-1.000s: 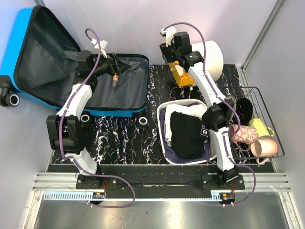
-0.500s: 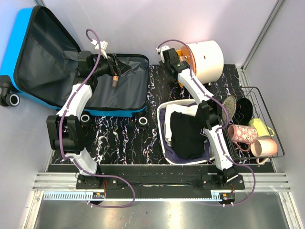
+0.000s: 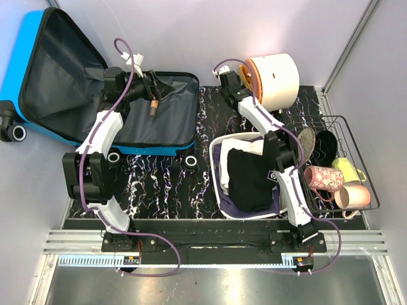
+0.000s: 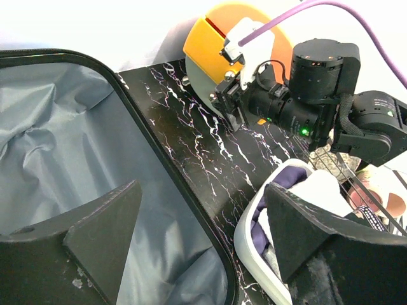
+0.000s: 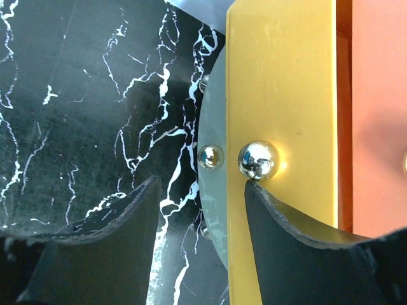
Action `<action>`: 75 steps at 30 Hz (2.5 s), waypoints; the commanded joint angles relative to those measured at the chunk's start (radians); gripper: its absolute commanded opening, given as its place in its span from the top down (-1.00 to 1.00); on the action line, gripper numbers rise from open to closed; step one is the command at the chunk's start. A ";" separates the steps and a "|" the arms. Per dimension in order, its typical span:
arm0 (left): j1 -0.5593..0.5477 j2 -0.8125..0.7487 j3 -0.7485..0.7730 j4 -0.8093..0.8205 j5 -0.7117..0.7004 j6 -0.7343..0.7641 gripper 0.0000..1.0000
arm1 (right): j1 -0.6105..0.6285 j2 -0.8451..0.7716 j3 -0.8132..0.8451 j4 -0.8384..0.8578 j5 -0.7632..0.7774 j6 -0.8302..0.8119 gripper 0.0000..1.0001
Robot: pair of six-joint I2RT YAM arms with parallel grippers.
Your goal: Open, take out, and arrange the luggage
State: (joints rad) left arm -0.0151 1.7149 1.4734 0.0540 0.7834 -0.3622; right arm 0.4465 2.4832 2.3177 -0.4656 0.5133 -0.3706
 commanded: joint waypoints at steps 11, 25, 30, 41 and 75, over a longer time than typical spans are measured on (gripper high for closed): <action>0.009 0.006 0.054 0.023 -0.024 0.005 -0.65 | -0.072 -0.177 -0.086 0.028 -0.173 -0.034 -0.40; -0.009 -0.011 0.033 0.041 0.031 0.009 -0.63 | 0.017 -0.403 -0.283 0.163 -0.474 -0.639 -0.52; -0.013 -0.006 0.037 0.041 0.028 0.011 -0.63 | 0.023 -0.423 -0.383 0.404 -0.340 -0.885 -0.45; -0.016 0.032 0.074 -0.042 0.036 0.069 -0.63 | 0.003 -0.307 -0.681 1.200 -0.257 -1.183 -0.34; -0.003 0.126 0.235 -0.195 0.094 0.158 -0.63 | -0.129 -0.153 -0.753 1.521 -0.404 -1.298 -0.16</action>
State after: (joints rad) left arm -0.0246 1.8267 1.6444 -0.1425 0.8406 -0.2237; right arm 0.3355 2.3169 1.5204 0.9627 0.1452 -1.6535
